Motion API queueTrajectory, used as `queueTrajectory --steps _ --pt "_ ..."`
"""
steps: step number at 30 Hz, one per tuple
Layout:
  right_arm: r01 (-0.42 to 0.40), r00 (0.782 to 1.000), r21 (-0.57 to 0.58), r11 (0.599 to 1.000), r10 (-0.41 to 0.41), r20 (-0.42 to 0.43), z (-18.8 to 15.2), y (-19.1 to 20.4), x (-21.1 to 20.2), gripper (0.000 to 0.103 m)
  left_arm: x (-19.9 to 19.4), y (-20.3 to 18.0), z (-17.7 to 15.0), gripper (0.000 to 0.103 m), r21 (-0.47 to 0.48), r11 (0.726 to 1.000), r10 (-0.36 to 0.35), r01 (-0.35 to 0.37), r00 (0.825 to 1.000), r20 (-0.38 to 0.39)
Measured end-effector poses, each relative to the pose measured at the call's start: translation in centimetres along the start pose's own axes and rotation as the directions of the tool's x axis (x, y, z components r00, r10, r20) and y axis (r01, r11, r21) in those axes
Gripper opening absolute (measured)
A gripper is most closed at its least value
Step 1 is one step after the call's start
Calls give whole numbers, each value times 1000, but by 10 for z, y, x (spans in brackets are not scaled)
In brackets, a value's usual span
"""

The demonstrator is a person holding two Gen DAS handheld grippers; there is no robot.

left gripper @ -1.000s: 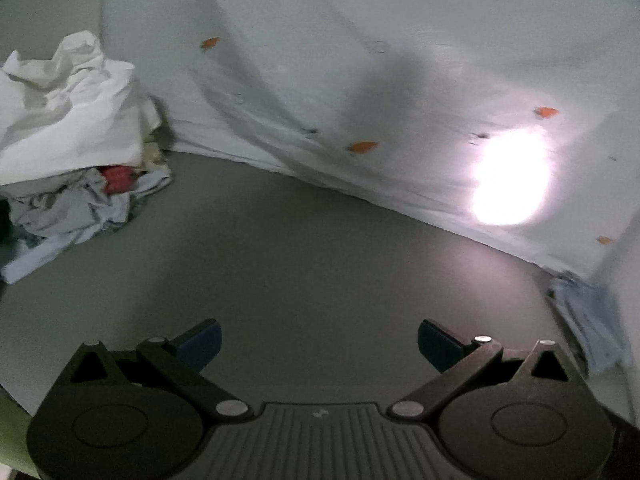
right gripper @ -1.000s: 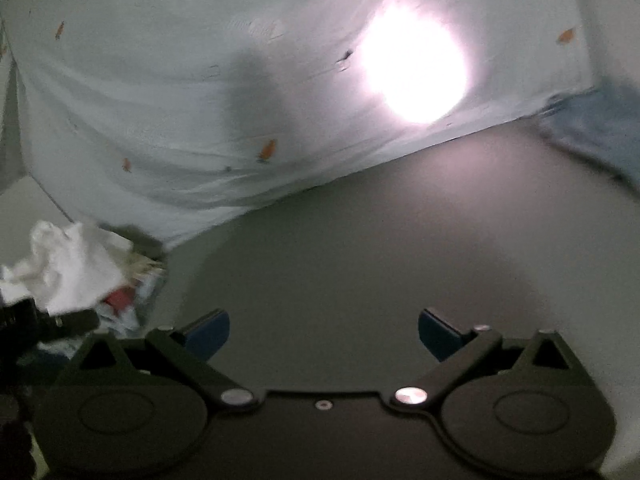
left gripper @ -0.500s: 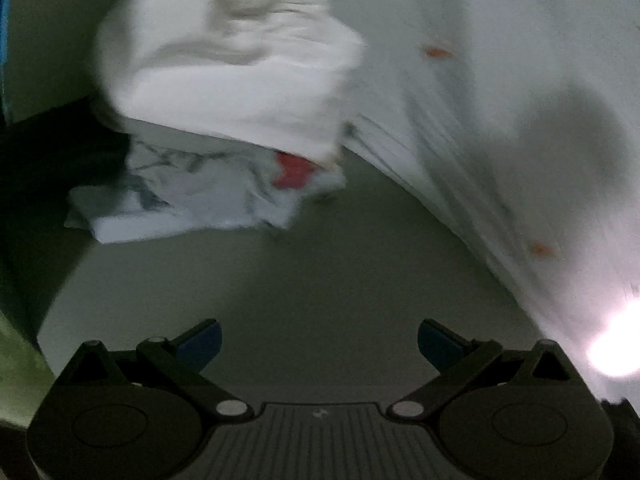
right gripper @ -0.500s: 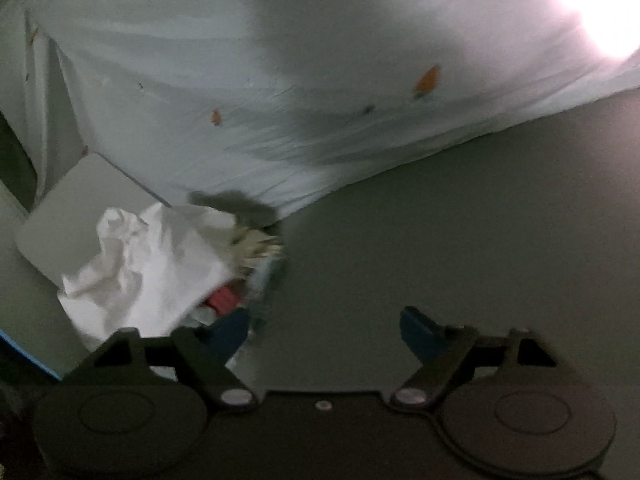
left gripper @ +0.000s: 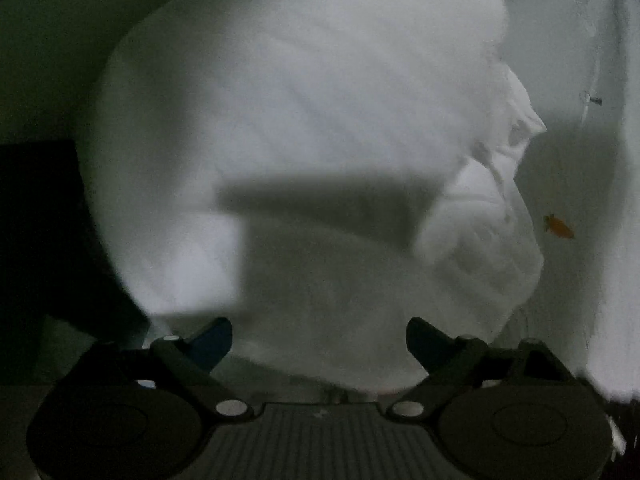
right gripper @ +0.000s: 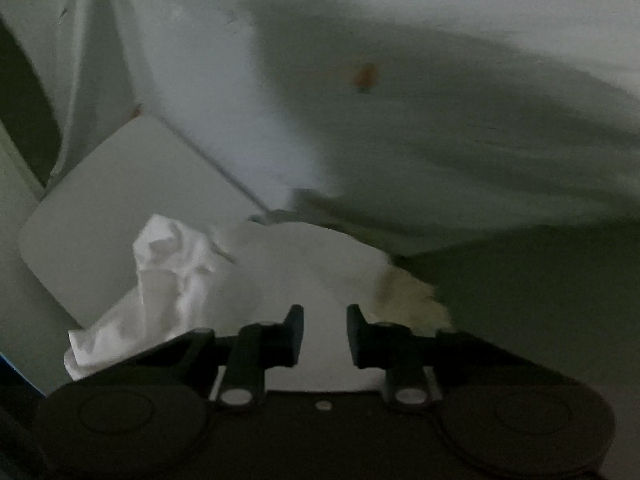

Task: Fold clothes

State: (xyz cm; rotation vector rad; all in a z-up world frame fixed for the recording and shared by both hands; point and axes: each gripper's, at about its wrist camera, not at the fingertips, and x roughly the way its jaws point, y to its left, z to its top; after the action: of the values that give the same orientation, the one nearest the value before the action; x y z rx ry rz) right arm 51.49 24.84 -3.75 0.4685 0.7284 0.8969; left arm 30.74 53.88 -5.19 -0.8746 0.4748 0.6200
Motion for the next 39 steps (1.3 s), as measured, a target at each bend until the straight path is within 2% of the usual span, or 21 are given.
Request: queueTrajectory --steps 3,4,5,6,7,10,12,13,14,18,21,24,28,31,33,34,35,37,38,39 --pt "-72 997 -19 997 72 -4 14 14 40 25 11 3 9 91 -25 1000 -4 4 1000 -4" --pt "-88 996 -24 996 88 -5 17 18 51 28 14 3 12 91 -30 1000 -2 2 1000 -8" --pt "-103 995 -35 994 103 -7 20 24 63 34 18 2 15 91 -36 999 0 -1 1000 -11" --pt "-107 994 -49 993 106 -13 23 29 76 37 21 1 18 91 -43 999 3 -4 1000 -14" --pt "-100 995 -67 993 98 -22 23 33 87 45 24 0 22 91 -50 999 6 -7 1000 -17" --pt "-97 993 -97 991 89 -80 19 36 113 45 34 -6 27 93 -39 999 23 -23 1000 -16" --pt "-92 992 -105 990 82 -97 12 35 121 29 38 -14 29 95 -19 999 42 -42 999 -13" --pt "-76 994 -120 990 65 -89 10 35 122 4 38 -20 30 95 -9 998 55 -55 998 -12" --pt "-68 995 -166 984 55 -81 7 38 119 4 39 -25 30 95 2 998 69 -69 998 -10" --pt "-18 999 -361 932 34 39 -9 60 84 3 29 -48 30 95 59 992 108 -108 994 -1" --pt "0 992 -381 925 48 115 -12 61 41 3 9 -69 27 95 96 990 106 -107 994 18" --pt "63 971 -426 903 44 236 -11 57 -8 3 -17 -94 18 95 146 984 98 -103 994 44" --pt "184 929 -421 888 -17 369 -7 31 -95 2 -59 -132 -10 95 225 972 60 -72 996 59" --pt "320 878 -381 867 -121 463 -12 -5 -175 2 -89 -161 -46 95 278 959 31 -43 998 49" --pt "404 842 -338 850 -201 500 -17 -36 -234 2 -123 -160 -98 95 297 954 19 -26 999 26" --pt "453 824 -329 828 -249 509 -21 -54 -264 2 -133 -167 -118 95 303 953 11 -11 1000 2" --pt "523 796 -323 789 -316 517 -28 -74 -294 3 -141 -174 -136 95 303 953 2 4 1000 -22" --pt "654 725 -305 692 -459 513 -47 -111 -337 4 -148 -166 -164 95 310 950 -23 45 997 -76" --pt "717 686 -306 626 -555 471 -55 -133 -351 6 -158 -157 -188 96 320 945 -32 62 995 -98" --pt "771 636 -311 555 -646 423 -63 -155 -365 10 -162 -154 -207 96 329 942 -26 64 993 -119"
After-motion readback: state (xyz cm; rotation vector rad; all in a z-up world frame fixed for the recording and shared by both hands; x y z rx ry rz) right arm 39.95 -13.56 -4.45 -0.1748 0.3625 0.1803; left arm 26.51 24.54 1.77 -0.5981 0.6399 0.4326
